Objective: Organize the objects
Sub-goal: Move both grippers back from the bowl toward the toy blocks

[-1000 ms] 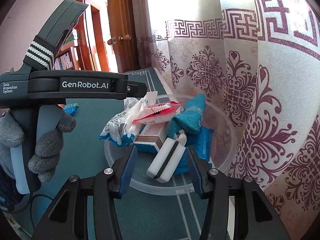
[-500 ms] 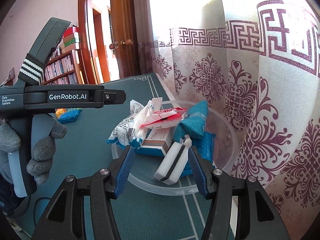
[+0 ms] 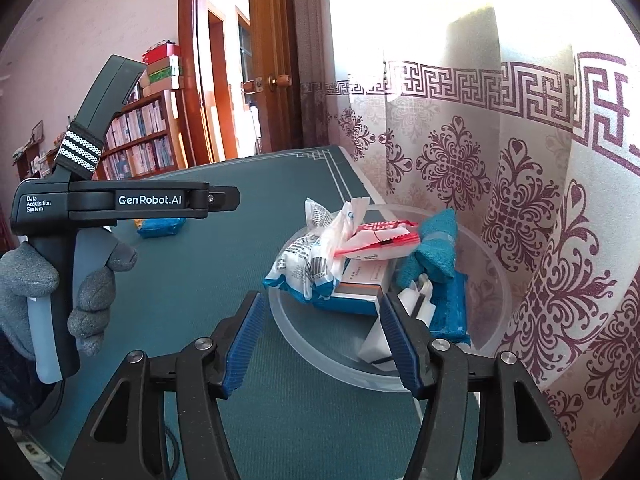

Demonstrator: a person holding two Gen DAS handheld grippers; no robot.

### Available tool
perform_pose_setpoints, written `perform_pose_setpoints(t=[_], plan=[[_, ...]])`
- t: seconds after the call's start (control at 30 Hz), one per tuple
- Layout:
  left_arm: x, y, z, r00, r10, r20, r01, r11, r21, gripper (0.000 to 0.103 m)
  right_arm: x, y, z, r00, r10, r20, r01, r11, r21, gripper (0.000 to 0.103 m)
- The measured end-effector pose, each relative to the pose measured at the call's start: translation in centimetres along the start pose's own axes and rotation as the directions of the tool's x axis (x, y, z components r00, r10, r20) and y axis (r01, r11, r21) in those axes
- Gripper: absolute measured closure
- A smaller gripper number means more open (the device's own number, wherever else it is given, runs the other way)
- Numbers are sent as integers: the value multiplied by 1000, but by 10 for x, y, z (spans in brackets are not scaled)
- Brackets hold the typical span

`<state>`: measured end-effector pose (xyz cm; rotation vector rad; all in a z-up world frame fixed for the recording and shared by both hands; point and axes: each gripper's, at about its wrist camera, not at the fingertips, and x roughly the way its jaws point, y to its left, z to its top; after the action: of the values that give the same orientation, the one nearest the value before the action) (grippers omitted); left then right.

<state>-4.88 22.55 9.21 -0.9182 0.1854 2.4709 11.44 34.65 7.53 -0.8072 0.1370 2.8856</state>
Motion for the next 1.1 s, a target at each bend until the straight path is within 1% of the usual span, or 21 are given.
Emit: perform_pose_setpoints(t=[0.13,0.37,0.47,0.6,0.83,1.1], plan=[[-4,15,-3,999,37,13,-37,999,-6,1,1,18,5,1000,24,14,-24,999,-42,41],[-7,45,-9,997,78,11,-77,996,-54,1,4,51,13,996,86,18,-84,991,-102,41],[-9,58,-11,995,95,14,-94,993,-75,1,9,63,15,993,118,5,-117,986,-121,41],[-10,77,-16,992,128,11,-127,987,-96,1,23,73,17,984,172,-37,-175,979,-106,40],[-6,116,-24,980,197,-14,-197,969,-148,1,41,96,16,974,212,-76,-220,968,-122,40],[-1,161,-25,961,274,-37,-275,937,-216,1,65,115,22,958,260,-121,-273,956,-105,40]])
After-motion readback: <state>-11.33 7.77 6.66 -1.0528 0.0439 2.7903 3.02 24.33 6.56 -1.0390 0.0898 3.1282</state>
